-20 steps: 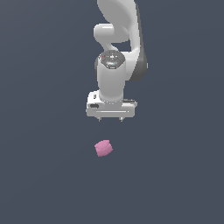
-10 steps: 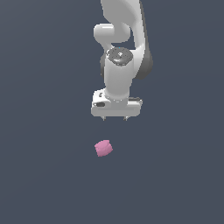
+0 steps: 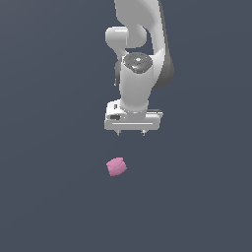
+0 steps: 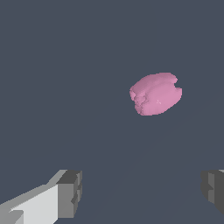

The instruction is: Pick up the object and move it to a goal position.

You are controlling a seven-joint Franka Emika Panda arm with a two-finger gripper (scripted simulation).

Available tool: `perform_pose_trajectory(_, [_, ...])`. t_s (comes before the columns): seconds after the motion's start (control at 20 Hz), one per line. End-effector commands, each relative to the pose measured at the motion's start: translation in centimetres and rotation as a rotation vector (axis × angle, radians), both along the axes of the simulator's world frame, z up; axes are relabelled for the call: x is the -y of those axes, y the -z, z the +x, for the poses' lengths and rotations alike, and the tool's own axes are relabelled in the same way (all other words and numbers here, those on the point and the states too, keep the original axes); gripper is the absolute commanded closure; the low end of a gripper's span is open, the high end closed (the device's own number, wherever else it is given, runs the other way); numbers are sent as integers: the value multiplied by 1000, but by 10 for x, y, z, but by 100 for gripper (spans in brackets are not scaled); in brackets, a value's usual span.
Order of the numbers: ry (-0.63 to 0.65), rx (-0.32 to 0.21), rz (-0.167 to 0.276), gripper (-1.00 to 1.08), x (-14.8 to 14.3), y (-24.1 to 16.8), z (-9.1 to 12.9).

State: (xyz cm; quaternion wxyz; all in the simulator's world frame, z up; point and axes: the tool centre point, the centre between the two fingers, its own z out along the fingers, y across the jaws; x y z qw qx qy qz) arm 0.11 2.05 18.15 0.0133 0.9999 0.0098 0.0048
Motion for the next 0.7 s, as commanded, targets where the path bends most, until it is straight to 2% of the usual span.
perform_pose_trajectory(0.0, [21,0,1,-92,1,1,2])
perform_pose_trajectory(0.35, [135,-1,9,-92,7,9,11])
perform_pose_trajectory(0.65, [293,-1,17,-92,15,20,23])
